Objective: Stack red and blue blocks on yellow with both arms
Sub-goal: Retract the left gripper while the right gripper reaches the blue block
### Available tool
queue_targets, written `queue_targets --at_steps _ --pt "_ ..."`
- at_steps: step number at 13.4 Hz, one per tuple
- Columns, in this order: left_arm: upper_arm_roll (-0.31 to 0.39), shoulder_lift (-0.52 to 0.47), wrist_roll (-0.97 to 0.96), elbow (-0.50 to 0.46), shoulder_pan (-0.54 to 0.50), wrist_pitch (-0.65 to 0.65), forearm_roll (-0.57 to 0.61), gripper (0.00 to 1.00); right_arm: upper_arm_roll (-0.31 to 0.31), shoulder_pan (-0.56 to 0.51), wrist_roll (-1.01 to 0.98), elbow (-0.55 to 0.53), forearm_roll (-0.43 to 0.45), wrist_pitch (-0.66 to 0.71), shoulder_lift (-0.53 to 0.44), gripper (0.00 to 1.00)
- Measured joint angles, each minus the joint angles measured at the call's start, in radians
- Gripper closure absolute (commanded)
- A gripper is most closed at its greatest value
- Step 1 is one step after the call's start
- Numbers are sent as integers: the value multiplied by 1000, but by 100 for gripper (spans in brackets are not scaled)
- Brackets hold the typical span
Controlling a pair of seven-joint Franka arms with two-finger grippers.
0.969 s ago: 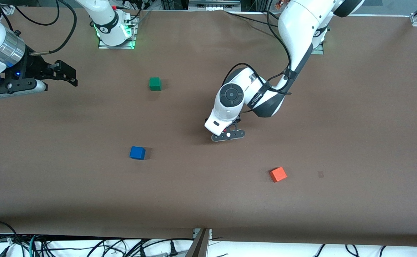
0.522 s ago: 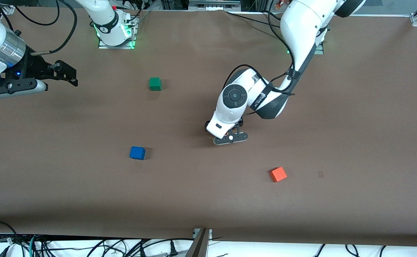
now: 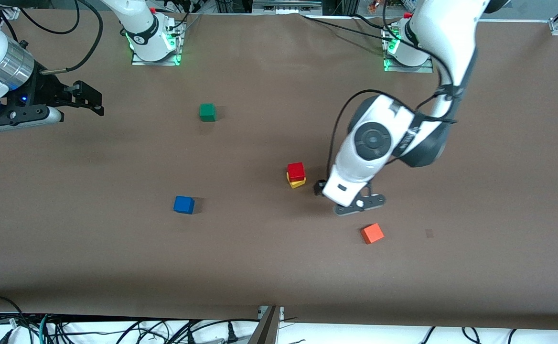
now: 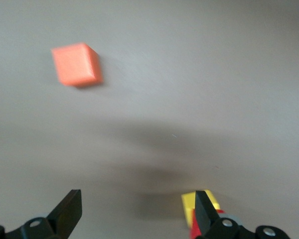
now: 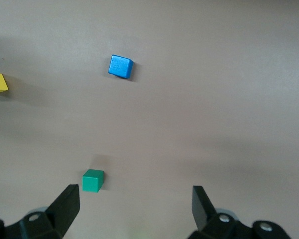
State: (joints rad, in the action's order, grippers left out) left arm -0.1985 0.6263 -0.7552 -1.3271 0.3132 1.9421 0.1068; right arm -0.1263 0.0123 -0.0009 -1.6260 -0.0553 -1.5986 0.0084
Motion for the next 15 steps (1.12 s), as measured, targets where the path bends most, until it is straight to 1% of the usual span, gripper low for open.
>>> queue_targets --at_steps 2,5,6,8,10,11,13,15 --pt "3 -57 80 2 -61 -56 5 0 0 0 1 -1 0 -37 11 0" --pt "1 -150 263 6 -169 -175 5 0 0 1 1 -3 0 -66 80 0" --pt "1 -182 325 8 -198 -213 5 0 0 1 1 -6 0 -70 115 0" --pt "-1 -248 400 12 -235 -291 -3 0 1 0 0 -15 4 -88 219 0" --pt "0 -321 429 14 -268 -348 -60 0 5 -1 2 -10 4 -130 302 0" --pt "1 -354 431 14 -296 -373 -86 0 5 -1 17 -8 4 -155 319 0" --pt "0 -394 470 13 -370 -434 -111 0 2 12 103 -11 4 -231 345 0" --pt "2 -402 557 16 -420 -473 -114 0 -3 71 200 -18 7 -378 419 0"
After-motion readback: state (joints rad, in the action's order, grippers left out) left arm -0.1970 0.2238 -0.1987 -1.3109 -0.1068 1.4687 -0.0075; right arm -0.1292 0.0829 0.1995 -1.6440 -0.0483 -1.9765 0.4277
